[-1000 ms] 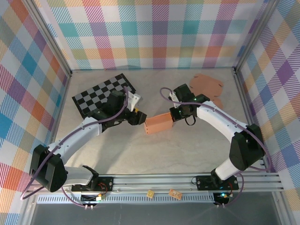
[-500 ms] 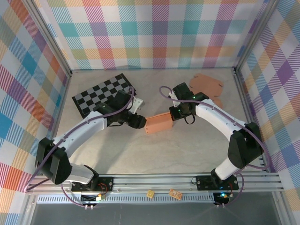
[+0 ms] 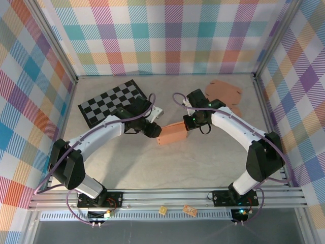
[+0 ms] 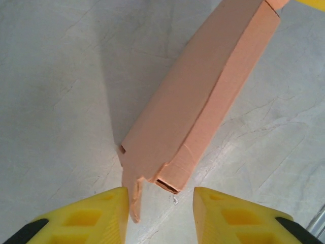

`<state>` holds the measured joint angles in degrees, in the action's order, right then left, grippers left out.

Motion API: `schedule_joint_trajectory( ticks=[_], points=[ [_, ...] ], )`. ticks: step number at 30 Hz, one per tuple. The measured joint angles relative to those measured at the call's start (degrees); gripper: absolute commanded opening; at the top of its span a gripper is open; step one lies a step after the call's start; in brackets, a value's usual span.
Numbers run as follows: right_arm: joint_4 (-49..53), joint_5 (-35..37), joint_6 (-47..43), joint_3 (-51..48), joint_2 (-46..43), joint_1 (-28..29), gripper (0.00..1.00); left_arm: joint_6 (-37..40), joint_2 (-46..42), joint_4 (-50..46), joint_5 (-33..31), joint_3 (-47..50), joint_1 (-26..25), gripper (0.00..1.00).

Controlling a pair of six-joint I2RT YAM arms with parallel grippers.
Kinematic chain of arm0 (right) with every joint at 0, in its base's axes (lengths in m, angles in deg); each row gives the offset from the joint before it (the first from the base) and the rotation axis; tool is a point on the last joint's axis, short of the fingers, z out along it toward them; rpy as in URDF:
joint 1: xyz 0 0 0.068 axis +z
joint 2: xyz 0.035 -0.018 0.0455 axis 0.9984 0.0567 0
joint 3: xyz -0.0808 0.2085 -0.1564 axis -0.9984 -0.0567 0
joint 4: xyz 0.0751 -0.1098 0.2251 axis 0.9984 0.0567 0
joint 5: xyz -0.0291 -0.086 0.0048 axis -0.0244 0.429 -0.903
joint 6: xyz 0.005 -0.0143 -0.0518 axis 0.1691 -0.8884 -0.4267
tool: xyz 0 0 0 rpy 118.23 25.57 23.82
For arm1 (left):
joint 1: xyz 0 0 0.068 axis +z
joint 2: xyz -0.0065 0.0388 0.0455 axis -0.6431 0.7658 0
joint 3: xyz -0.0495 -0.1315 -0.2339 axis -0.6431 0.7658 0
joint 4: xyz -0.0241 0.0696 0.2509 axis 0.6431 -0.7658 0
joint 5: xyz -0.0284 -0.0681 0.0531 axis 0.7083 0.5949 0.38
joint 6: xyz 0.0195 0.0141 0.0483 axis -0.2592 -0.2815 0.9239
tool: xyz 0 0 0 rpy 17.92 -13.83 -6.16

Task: Fold the paper box

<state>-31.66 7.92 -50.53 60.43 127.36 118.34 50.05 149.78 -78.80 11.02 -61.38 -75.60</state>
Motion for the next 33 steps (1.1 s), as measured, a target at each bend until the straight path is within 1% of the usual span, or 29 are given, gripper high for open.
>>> schedule_joint_trajectory(
  ticks=[9, 13, 16, 21, 29, 33],
  points=[
    [0.04, -0.02, 0.44, 0.02, 0.04, 0.0, 0.0, 0.09, -0.04, -1.79, -1.77, 0.07, -0.79, 0.36],
    [0.17, 0.0, 0.46, 0.07, 0.04, -0.02, 0.0, -0.33, -0.07, -2.21, -2.21, 0.17, -0.79, 0.23],
    [0.17, 0.22, 0.46, 0.11, 0.11, 0.0, 0.0, -0.92, -0.07, -2.21, -2.43, 0.17, -0.83, 0.16],
    [0.17, 0.42, 0.44, 0.11, 0.11, -0.02, 0.0, -2.25, 0.02, -2.25, -2.38, 0.0, -1.16, 0.11],
    [0.17, 0.48, 0.66, 0.11, 0.15, -0.02, 0.0, -5.14, 1.11, -2.4, -2.38, -0.96, -1.64, 0.08],
    [0.17, 1.11, 0.87, 0.11, 0.15, -0.02, 0.0, -8.11, 1.84, -2.62, -1.79, -2.1, -1.7, 0.07]
  ],
)
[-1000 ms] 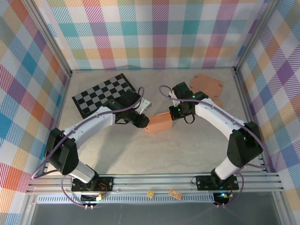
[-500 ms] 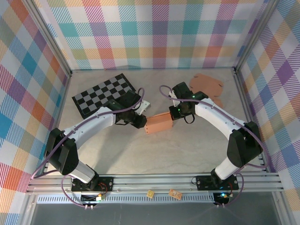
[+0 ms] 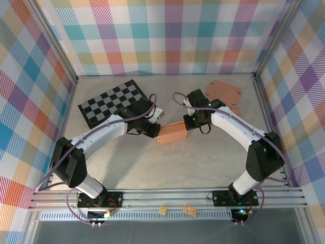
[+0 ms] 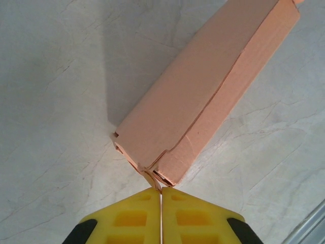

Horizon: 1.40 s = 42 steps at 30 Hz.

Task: Fold the paper box

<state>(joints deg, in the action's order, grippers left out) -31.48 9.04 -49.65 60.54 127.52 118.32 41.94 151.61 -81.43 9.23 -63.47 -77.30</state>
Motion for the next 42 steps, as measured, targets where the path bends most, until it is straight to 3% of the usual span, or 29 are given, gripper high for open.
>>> schedule_joint_trajectory(
  ticks=[16, 22, 26, 38, 42],
  points=[
    [0.2, 1.27, 0.42, 0.11, 0.26, 0.0, 0.0, -8.15, 3.61, -4.39, 3.13, -4.24, 0.0, 0.04],
    [1.46, 1.4, 0.66, 1.09, 0.76, 0.02, 0.0, -9.97, 3.93, -7.04, 3.41, -5.33, -0.04, 0.29],
    [1.9, 1.42, 1.07, 1.64, 1.14, 0.0, 0.0, -10.49, 3.74, -7.61, 2.69, -5.27, -0.11, 0.36],
    [2.21, 1.4, 1.27, 1.92, 1.49, 0.02, 0.0, -11.32, 3.13, -7.45, -2.56, -7.43, -0.09, 0.33],
    [2.23, 1.4, 1.27, 1.92, 1.49, 0.0, 0.0, -11.06, 4.83, -6.95, -3.17, -8.63, -0.09, 0.2]
  ],
)
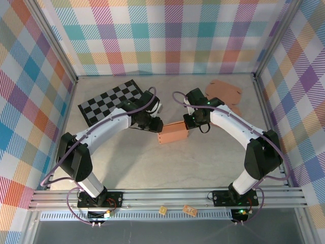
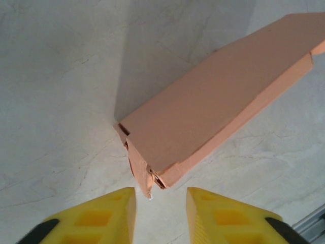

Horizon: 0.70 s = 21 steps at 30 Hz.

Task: Fold the paper box

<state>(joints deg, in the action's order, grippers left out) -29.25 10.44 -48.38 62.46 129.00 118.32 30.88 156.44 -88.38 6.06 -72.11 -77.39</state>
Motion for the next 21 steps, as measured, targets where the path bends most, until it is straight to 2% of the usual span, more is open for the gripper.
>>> schedule_joint_trajectory(
  ticks=[2, 11, 18, 21],
  points=[
    [0.0, 0.0, 0.0, 0.0, 0.0, 0.0, 0.0, 0.37, 0.79, -0.11, 0.04, -0.31, 0.0, 0.17],
    [0.02, 0.0, 0.07, 0.0, 0.0, 0.02, 0.0, 0.63, 2.21, -0.17, -0.04, -0.92, -0.02, 0.16],
    [0.17, 0.02, 0.44, 0.0, 0.0, 0.0, 0.0, -0.28, 2.21, -0.31, -0.26, -0.92, -0.02, 0.07],
    [0.17, 0.0, 0.92, 0.0, 0.0, 0.0, 0.0, -1.88, 2.21, -0.66, -0.35, -1.05, -0.02, 0.06]
  ],
)
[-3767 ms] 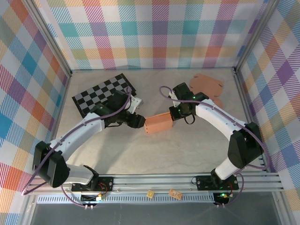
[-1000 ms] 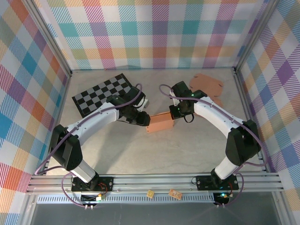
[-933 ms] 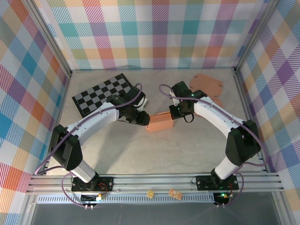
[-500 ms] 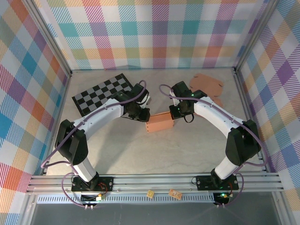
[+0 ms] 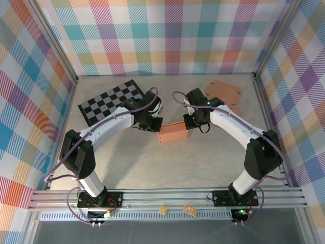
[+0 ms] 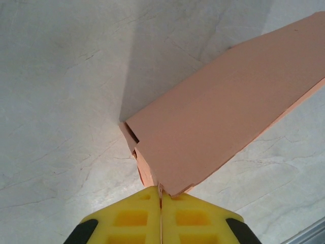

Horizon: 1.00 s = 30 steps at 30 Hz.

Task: Fold the paper box

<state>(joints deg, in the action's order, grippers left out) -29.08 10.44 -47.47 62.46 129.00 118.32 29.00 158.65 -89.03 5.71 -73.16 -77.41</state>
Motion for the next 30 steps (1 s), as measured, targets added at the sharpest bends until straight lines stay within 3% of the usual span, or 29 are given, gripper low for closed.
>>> schedule_joint_trajectory(
  ticks=[21, 28, 30],
  points=[
    [1.11, 1.16, 3.56, 0.2, 0.0, 0.0, 0.0, -12.33, 2.05, -3.72, 5.86, -3.41, 0.02, 0.07],
    [1.92, 1.53, 4.02, 0.39, 0.0, 0.02, 0.0, -13.66, 2.54, -3.82, 6.64, -3.43, 0.02, 0.31],
    [1.92, 1.36, 4.37, 0.39, 0.0, 0.04, 0.0, -13.77, 2.19, -3.41, 6.38, -3.06, 0.02, 0.33]
  ],
)
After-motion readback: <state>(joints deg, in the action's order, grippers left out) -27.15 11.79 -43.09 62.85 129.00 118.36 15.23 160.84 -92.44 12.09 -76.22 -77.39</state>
